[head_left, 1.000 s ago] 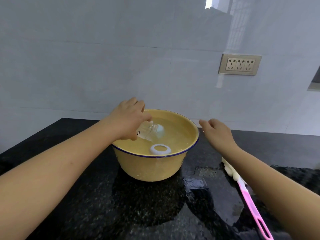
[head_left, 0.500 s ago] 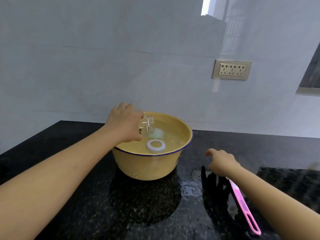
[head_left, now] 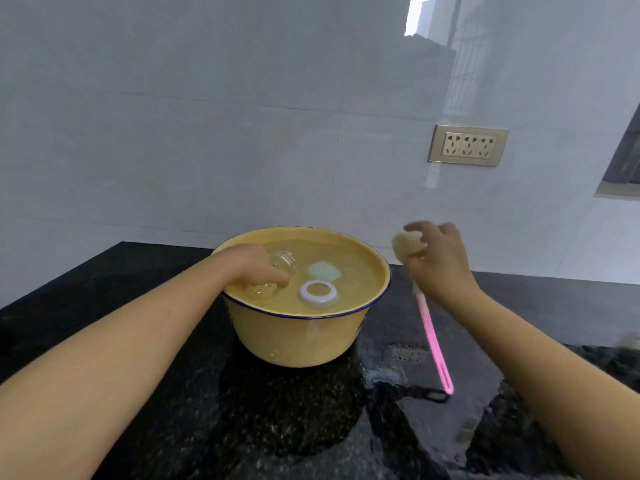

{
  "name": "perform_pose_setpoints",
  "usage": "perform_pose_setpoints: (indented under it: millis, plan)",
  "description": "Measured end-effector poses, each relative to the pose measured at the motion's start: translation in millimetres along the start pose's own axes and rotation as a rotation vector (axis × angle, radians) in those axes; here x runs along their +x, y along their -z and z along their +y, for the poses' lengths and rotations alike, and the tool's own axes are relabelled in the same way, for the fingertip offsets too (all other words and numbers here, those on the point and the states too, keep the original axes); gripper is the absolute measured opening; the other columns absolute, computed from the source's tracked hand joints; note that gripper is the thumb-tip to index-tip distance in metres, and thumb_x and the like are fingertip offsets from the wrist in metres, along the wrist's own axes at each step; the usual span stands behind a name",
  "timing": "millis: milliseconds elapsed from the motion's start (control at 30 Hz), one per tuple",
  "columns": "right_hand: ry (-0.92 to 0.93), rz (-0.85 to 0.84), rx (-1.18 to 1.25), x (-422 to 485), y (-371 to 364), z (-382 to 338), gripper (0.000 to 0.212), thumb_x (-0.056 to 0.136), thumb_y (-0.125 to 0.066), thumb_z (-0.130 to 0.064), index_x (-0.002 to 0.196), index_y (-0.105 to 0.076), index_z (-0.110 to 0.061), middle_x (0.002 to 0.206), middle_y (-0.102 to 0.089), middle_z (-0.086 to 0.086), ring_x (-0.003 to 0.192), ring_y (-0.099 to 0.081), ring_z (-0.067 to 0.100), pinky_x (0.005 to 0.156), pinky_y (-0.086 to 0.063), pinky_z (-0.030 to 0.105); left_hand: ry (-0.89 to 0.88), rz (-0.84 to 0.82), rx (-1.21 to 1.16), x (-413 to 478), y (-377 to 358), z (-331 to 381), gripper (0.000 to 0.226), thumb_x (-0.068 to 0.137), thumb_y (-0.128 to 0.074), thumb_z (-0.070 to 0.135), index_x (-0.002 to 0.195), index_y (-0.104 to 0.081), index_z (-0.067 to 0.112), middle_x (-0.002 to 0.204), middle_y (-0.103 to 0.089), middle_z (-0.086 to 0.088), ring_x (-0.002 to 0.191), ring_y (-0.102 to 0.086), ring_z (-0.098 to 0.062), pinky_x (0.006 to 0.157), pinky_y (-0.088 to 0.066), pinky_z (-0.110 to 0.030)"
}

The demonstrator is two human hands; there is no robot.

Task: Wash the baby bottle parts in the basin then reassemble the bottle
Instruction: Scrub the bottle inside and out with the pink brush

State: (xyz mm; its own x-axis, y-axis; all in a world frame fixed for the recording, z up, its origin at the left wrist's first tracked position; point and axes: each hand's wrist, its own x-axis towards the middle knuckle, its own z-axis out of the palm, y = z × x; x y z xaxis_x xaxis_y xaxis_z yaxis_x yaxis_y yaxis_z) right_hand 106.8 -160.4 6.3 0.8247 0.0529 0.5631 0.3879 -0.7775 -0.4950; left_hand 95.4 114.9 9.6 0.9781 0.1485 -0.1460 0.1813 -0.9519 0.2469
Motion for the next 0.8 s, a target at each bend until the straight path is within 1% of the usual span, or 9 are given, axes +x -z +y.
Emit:
perform_pose_setpoints:
  millis: [67,133,233,333,400,500,600,700,800]
  plan:
    - [0.09,0.026,0.049,11,0,-19,0.035,0.088,-0.057,-0.009,0.121,-0.057,-0.019,0.107,-0.039,0.004,0.086,-0.058,0.024,0.082,-0.047,0.028,-0.003,-0.043,0.0,3,1,-1,0.035,0.074,-0.061,0.052,0.075,-0.056,0.018,0.082,-0.057,0.0,0.076,-0.054,-0.016,0.067,-0.041,-0.027]
    - [0.177,-0.005,0.069,19,-4,-35,0.035,0.086,-0.056,-0.004,0.117,-0.06,-0.02,0.104,-0.04,0.003,0.079,-0.058,0.017,0.08,-0.046,0.023,-0.013,-0.064,0.007,7,1,-2,0.041,0.075,-0.06,0.053,0.09,-0.062,0.015,0.098,-0.062,-0.006,0.085,-0.056,-0.019,0.072,-0.042,-0.029]
    - [0.332,-0.148,0.023,27,-17,-53,0.037,0.084,-0.052,0.005,0.113,-0.062,-0.016,0.104,-0.04,0.002,0.072,-0.057,0.011,0.076,-0.042,0.016,-0.031,-0.073,0.028,13,-3,-3,0.063,0.081,-0.059,0.051,0.118,-0.056,0.001,0.123,-0.058,-0.012,0.109,-0.057,-0.028,0.086,-0.045,-0.035]
    - [0.421,-0.311,-0.05,31,-31,-61,0.032,0.088,-0.049,0.004,0.111,-0.063,-0.014,0.104,-0.04,0.001,0.079,-0.055,0.009,0.08,-0.043,0.018,-0.061,-0.093,0.076,17,-8,-4,0.059,0.084,-0.057,0.052,0.12,-0.056,0.006,0.123,-0.059,-0.01,0.112,-0.056,-0.027,0.092,-0.043,-0.034]
    - [0.427,-0.443,-0.119,33,-36,-64,0.03,0.09,-0.051,-0.002,0.115,-0.062,-0.015,0.113,-0.045,0.004,0.091,-0.055,0.012,0.086,-0.041,0.019,-0.073,-0.111,0.075,20,-10,-5,0.058,0.083,-0.058,0.053,0.122,-0.054,0.009,0.122,-0.058,-0.006,0.111,-0.055,-0.025,0.094,-0.044,-0.034]
    - [0.416,-0.594,-0.264,33,-40,-62,0.034,0.092,-0.056,-0.02,0.125,-0.058,-0.019,0.128,-0.046,0.005,0.113,-0.052,0.02,0.097,-0.037,0.025,-0.076,-0.114,0.055,27,-12,-7,0.057,0.082,-0.058,0.054,0.116,-0.057,0.009,0.119,-0.061,-0.007,0.108,-0.057,-0.026,0.089,-0.044,-0.034]
    - [0.343,-0.693,-0.431,32,-35,-56,0.044,0.092,-0.054,-0.035,0.135,-0.048,-0.027,0.136,-0.042,0.003,0.122,-0.047,0.021,0.102,-0.034,0.03,-0.07,-0.107,0.05,31,-12,-7,0.059,0.081,-0.057,0.057,0.117,-0.057,0.01,0.117,-0.06,-0.006,0.106,-0.056,-0.025,0.091,-0.045,-0.034]
    - [0.327,-0.708,-0.67,32,-32,-48,0.055,0.09,-0.049,-0.04,0.142,-0.032,-0.038,0.143,-0.04,0.0,0.129,-0.042,0.024,0.104,-0.033,0.038,-0.06,-0.124,0.073,33,-12,-7,0.066,0.083,-0.055,0.058,0.132,-0.049,0.014,0.13,-0.055,-0.005,0.115,-0.053,-0.025,0.1,-0.043,-0.036]
    - [0.316,-0.609,-0.743,35,-33,-42,0.047,0.094,-0.04,-0.035,0.141,-0.035,-0.035,0.136,-0.05,0.002,0.126,-0.044,0.024,0.101,-0.032,0.037,-0.044,-0.139,0.135,30,-13,-3,0.067,0.089,-0.048,0.057,0.138,-0.043,0.011,0.138,-0.049,-0.007,0.123,-0.048,-0.027,0.102,-0.038,-0.035]
